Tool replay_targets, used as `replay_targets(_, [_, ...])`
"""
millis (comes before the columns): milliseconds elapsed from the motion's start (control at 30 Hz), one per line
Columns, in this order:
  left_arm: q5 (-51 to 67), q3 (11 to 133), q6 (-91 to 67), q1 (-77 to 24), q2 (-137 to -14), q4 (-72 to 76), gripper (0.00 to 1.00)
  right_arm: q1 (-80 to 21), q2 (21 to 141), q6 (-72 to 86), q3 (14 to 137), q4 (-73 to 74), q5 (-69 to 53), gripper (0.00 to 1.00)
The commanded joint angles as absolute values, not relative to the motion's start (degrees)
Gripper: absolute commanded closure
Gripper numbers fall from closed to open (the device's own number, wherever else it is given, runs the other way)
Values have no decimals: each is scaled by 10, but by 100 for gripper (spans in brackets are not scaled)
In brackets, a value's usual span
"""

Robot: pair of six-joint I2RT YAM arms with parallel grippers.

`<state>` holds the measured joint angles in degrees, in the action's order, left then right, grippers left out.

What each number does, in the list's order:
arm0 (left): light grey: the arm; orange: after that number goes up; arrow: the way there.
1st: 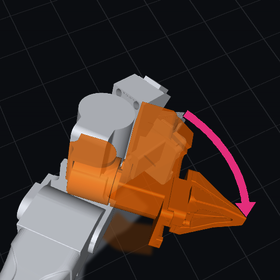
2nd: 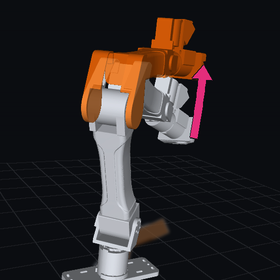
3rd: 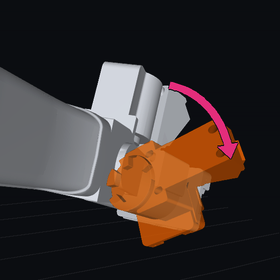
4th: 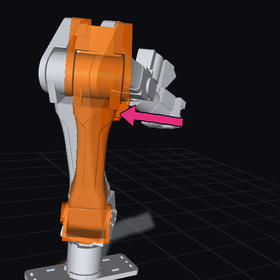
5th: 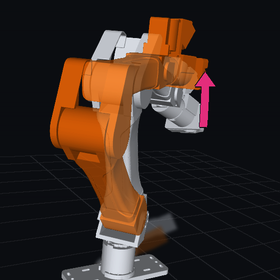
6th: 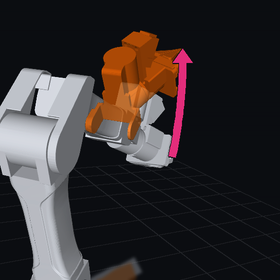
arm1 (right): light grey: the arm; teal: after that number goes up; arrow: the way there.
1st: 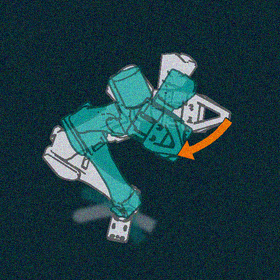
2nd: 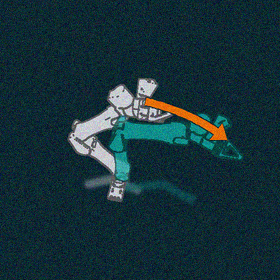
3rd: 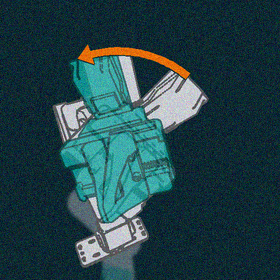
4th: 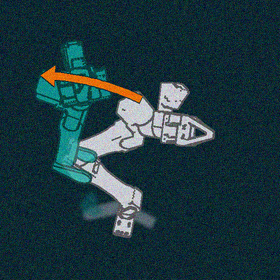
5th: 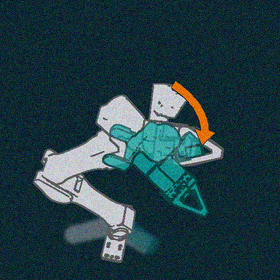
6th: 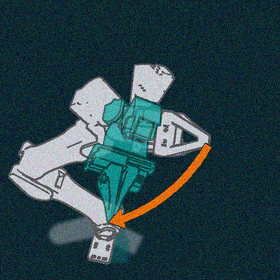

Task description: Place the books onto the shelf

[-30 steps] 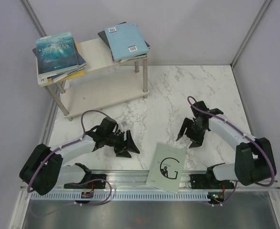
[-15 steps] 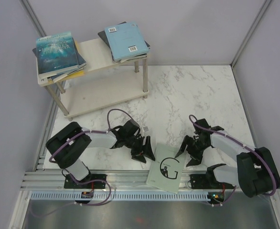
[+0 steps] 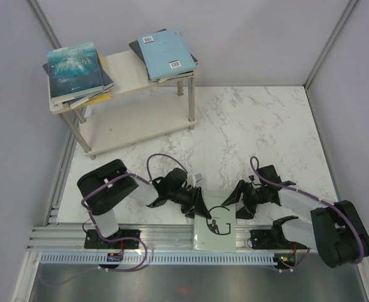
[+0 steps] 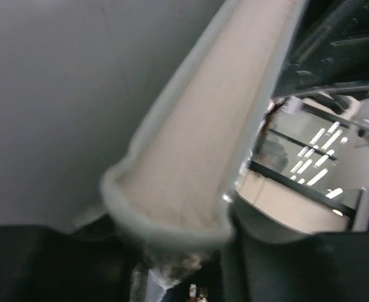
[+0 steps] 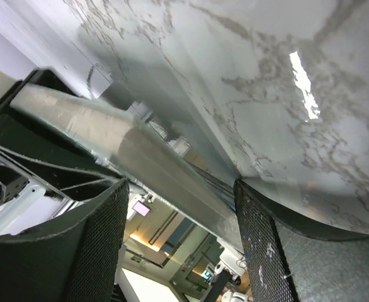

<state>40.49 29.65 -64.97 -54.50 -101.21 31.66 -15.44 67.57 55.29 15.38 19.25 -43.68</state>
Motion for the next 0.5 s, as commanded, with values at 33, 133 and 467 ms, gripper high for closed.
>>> replay_targets(33, [369,271,-693,-543,-980,406,78,-157,696,570,129,163,-410,28])
replay_targets(133, [365,251,-713,-532,-956,430,98,-156,694,566,141,162,-416,27])
replay_targets(467, [362,214,-787,-386,-747,414,98,-159,627,606,317,134,-432,2])
